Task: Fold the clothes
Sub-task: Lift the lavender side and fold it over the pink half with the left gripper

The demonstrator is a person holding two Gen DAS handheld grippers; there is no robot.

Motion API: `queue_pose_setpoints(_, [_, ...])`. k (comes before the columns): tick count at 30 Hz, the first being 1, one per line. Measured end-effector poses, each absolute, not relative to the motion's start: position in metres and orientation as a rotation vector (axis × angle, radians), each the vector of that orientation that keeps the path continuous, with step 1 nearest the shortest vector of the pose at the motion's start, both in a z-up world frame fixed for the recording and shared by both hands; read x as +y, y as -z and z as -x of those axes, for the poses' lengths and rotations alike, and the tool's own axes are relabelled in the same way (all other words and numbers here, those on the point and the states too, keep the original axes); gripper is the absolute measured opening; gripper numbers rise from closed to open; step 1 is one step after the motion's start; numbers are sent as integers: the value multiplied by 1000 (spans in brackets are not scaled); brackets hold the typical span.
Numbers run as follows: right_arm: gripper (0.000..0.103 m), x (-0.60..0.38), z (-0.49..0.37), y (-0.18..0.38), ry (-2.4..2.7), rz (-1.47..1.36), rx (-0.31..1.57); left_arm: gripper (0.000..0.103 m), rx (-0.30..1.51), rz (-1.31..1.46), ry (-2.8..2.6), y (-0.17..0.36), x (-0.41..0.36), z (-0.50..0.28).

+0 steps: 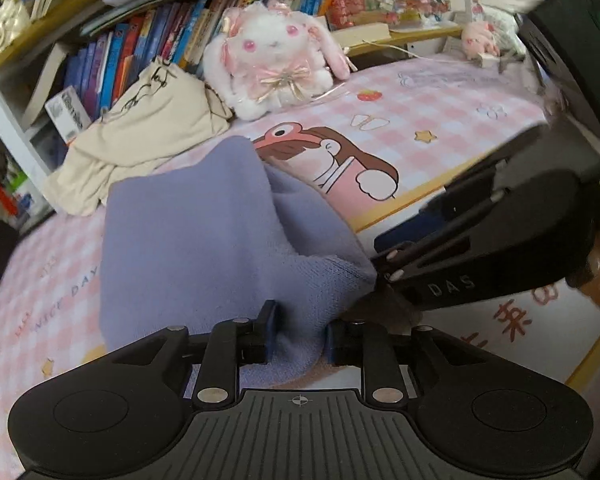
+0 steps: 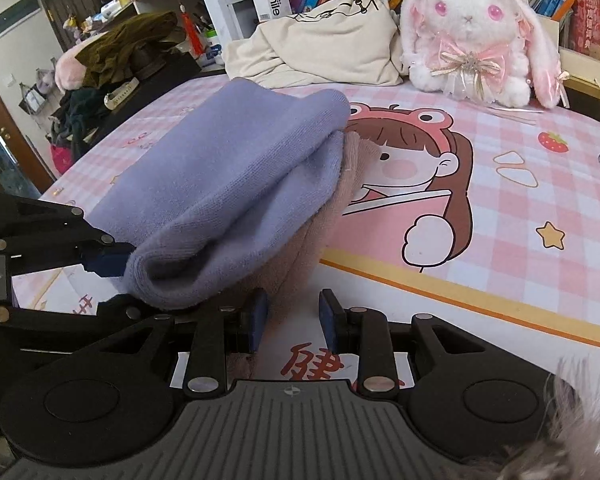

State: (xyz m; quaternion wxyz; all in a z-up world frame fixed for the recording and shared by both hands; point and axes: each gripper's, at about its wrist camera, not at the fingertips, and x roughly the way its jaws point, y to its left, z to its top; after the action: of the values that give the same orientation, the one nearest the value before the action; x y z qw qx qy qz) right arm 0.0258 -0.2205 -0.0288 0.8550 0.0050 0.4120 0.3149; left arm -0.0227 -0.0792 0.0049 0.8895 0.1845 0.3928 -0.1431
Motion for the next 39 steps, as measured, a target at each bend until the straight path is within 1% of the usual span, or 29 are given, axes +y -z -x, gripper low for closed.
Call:
queue_pose_setpoints(4, [28,-222,-25,29,-667,-17,866,25,816,-386,290,-8,-84,25])
queue_pose_setpoints(5, [28,-222,-25,29,-668,-17,866,32,812,-409,291,-7,-88,28])
queue_pose_setpoints(7, [28,-222,-26,29,-670,-20,869,41,798,-473,302,-5,-96,33])
queue_pose_setpoints(8, [28,-222,-26,29,-671,-21,871,44,790,-510,310,-4,-101,36])
queue_pose_setpoints(10, [27,-226,-27,28,-671,-50,885,45,778,-573,319,-2,-108,41])
queue_pose_setpoints(12, [28,-232,-28,28,-664,-87,904,48,787,-564,325,-6,-107,42])
queue_pose_setpoints(14, [31,-239,-27,27,-648,-119,919,57,794,-549,331,-11,-105,43])
queue_pose_setpoints(17, [31,-248,-23,23,-622,-133,922,62,783,-453,337,-27,-97,48])
queue_pose_setpoints(20, [31,-257,-18,20,-596,-147,925,68,734,-324,352,-48,-85,57])
queue_pose_setpoints(26, [32,-269,-15,10,-579,-205,907,68,627,-32,330,-82,-47,61])
queue_pose_setpoints(28, [35,-272,-18,4,-591,-247,889,68,600,73,259,-84,-27,54])
queue_pose_setpoints(30, [42,-275,-21,-3,-603,-289,872,67,599,132,167,-76,-9,44])
queue_pose_setpoints(31, [43,-276,-24,-6,-621,-323,865,66,602,155,126,-72,-1,39])
queue_pose_setpoints(34, [50,-267,-39,-12,-695,-418,892,63,667,137,68,-48,8,20])
queue_pose_setpoints(37, [52,-249,-52,-4,-744,-448,982,64,738,64,66,-21,-2,12])
queue_pose_setpoints(39, [52,-237,-60,5,-744,-457,1027,65,745,-15,60,-10,-14,15])
